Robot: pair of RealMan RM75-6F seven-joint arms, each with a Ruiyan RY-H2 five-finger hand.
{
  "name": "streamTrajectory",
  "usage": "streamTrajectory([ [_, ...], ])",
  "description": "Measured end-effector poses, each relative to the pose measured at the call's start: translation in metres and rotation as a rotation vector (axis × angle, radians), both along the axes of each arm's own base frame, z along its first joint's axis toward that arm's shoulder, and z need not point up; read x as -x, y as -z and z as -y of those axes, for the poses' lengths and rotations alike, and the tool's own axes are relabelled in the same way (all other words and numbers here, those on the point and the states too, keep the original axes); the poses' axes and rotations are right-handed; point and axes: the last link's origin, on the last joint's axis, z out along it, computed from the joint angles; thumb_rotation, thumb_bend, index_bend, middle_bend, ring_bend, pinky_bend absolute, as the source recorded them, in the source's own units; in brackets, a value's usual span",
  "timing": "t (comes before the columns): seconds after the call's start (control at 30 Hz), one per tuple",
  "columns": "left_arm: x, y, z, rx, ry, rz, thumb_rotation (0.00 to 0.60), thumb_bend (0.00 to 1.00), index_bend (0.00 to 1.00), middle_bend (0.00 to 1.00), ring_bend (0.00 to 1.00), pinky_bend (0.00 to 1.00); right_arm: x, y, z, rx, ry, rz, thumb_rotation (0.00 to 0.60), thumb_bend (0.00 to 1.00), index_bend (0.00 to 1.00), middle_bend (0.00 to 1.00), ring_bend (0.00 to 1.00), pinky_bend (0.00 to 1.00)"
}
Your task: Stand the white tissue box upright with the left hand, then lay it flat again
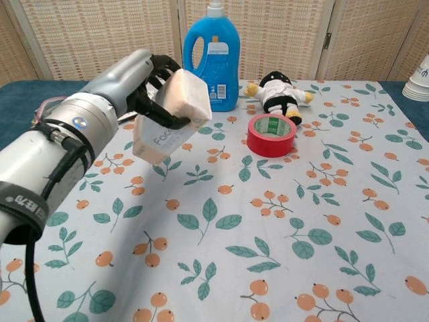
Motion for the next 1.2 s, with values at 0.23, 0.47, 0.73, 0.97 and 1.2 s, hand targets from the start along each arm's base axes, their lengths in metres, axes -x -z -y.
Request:
streamTrajectory([
  [0.23,0.026,0.001,-0.009,-0.049,-0.070,0.146,0.600,0.27,0.41,0.52,0.23,0.14,0.002,0.001,0.001,0.002,0.008,-0.005,0.600,0.05,0.20,0.18,0.00,0.00],
  [0.47,0.044,0.002,-0.016,-0.079,-0.132,0.306,0.600,0.27,0.40,0.51,0.23,0.14,0.004,0.004,0.002,-0.007,0.014,-0.016,0.600,0.05,0.20,0.18,0.00,0.00],
  [0.73,0.054,-0.001,-0.019,-0.090,-0.209,0.519,0.600,0.27,0.39,0.51,0.23,0.14,0.006,0.009,0.004,-0.018,0.024,-0.030,0.600,0.05,0.20,0.18,0.00,0.00],
  [0.97,0.060,0.002,-0.015,-0.078,-0.220,0.606,0.600,0.27,0.39,0.50,0.22,0.14,0.007,0.011,0.004,-0.021,0.029,-0.038,0.600,0.05,0.20,0.18,0.00,0.00],
  [1.2,0.067,0.005,-0.015,-0.087,-0.209,0.635,0.600,0.27,0.38,0.49,0.21,0.13,0.009,0.014,0.005,-0.030,0.040,-0.047,0.600,0.05,0.20,0.18,0.00,0.00],
])
